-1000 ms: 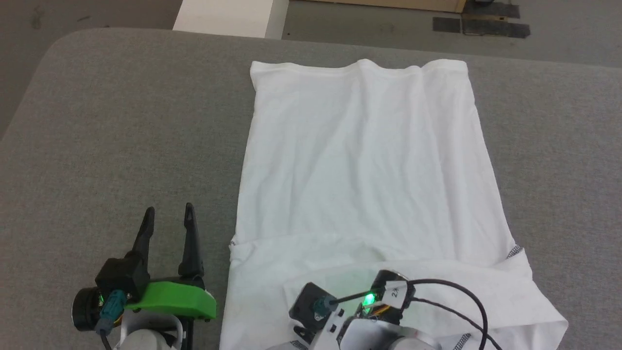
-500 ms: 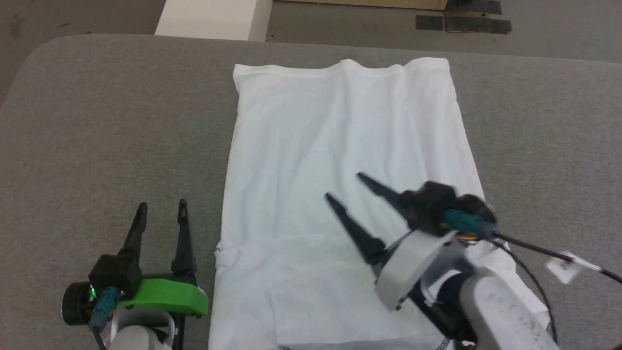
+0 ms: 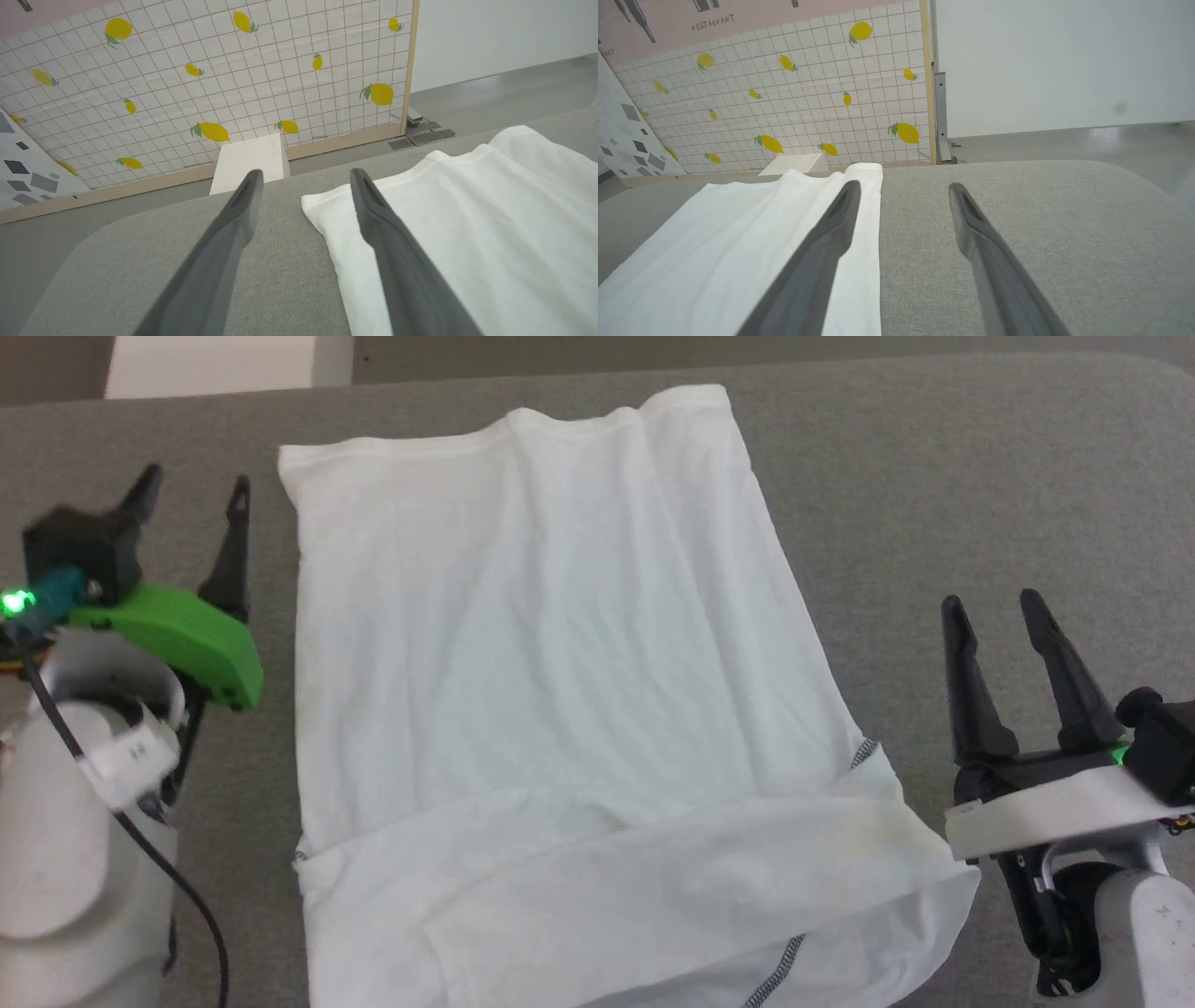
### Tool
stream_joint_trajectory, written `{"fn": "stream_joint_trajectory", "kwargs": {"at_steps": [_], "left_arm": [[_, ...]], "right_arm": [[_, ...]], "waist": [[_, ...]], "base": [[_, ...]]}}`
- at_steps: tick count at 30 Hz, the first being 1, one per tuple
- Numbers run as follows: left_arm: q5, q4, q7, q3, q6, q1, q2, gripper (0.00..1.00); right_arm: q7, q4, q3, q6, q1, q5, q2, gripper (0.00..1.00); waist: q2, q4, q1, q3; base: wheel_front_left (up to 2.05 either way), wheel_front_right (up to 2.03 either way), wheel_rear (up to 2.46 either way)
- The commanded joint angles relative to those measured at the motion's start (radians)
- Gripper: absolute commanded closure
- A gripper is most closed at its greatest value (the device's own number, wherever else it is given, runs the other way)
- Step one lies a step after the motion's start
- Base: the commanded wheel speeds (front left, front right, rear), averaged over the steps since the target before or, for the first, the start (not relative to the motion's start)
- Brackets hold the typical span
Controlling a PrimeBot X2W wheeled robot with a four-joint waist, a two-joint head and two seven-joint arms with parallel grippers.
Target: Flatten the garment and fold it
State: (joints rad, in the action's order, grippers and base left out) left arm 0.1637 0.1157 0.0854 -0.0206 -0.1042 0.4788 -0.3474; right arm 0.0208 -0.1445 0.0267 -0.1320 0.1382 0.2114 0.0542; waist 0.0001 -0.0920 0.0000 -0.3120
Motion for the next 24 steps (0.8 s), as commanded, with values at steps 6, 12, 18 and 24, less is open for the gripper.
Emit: {"fn": "stream_joint_trajectory", "kwargs": {"at_steps": [6, 12, 18, 24], "left_arm": [[0.071, 0.086, 0.25, -0.028, -0.02, 0.217, -0.1, 0.0], [0.117, 0.138, 0.513, -0.012, -0.01, 0.349, -0.161, 0.0], [0.141, 0.135, 0.702, 0.021, 0.049, 0.41, -0.192, 0.0], [0.122, 0.101, 0.835, 0.037, 0.109, 0.407, -0.236, 0.0]], "right_arm": [[0.027, 0.034, 0.012, 0.001, 0.012, 0.031, -0.004, 0.0], [0.037, 0.059, -0.024, 0.001, 0.036, 0.058, -0.004, 0.0], [0.053, 0.08, -0.061, 0.001, 0.059, 0.081, -0.004, 0.0], [0.062, 0.099, -0.083, 0.001, 0.077, 0.088, -0.004, 0.0]], "waist": [[-0.0001, -0.146, 0.0, -0.189], [-0.0001, -0.194, 0.0, -0.264], [-0.0001, -0.223, 0.0, -0.317], [-0.0001, -0.236, 0.0, -0.341]], "base": [[0.0, 0.0, 0.0], [0.0, 0.0, 0.0], [0.0, 0.0, 0.0], [0.0, 0.0, 0.0]]}}
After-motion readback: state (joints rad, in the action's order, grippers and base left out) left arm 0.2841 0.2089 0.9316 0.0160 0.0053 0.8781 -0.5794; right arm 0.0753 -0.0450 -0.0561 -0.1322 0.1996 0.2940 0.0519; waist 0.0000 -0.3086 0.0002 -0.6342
